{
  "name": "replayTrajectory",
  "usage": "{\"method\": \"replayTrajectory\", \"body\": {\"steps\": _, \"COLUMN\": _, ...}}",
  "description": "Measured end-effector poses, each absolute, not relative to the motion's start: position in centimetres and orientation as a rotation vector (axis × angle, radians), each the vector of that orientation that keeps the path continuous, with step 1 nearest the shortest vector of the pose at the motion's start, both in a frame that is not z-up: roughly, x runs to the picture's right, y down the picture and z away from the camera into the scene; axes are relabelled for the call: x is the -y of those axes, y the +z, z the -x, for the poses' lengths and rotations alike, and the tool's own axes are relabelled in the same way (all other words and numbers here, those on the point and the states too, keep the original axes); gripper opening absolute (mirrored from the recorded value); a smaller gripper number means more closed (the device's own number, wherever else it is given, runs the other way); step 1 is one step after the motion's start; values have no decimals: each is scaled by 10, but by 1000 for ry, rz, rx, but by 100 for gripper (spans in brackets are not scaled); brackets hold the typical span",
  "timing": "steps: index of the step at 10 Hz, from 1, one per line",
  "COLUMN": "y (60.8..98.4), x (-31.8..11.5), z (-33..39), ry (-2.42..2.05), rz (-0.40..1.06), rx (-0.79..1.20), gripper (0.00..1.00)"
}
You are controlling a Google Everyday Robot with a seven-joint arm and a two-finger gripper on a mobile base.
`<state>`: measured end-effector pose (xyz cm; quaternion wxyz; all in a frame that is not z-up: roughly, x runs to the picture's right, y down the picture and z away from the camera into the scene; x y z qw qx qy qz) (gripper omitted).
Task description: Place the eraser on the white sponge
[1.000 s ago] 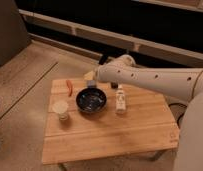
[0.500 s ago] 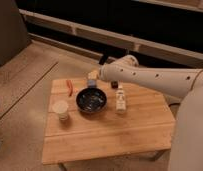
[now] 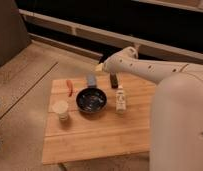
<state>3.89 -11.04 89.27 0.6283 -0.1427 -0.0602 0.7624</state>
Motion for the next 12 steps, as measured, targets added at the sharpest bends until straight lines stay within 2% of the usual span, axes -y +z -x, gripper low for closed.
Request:
{"method": "replayTrajectory", "body": {"steps": 6, "y": 958, "x": 116, "z": -80, "ry": 1736, "rz": 324, "rx": -4, "gripper": 65}}
{"method": "replayTrajectory", "body": {"steps": 9, "y": 991, "x": 95, "z": -100, "ry": 1635, "rz": 299, "rx": -164, "gripper": 65}}
{"method": "replayTrajectory", "body": {"steps": 12, "y": 1018, "x": 79, "z": -98, "ry": 1616, "rz": 326, "rx": -232, "gripper": 65}}
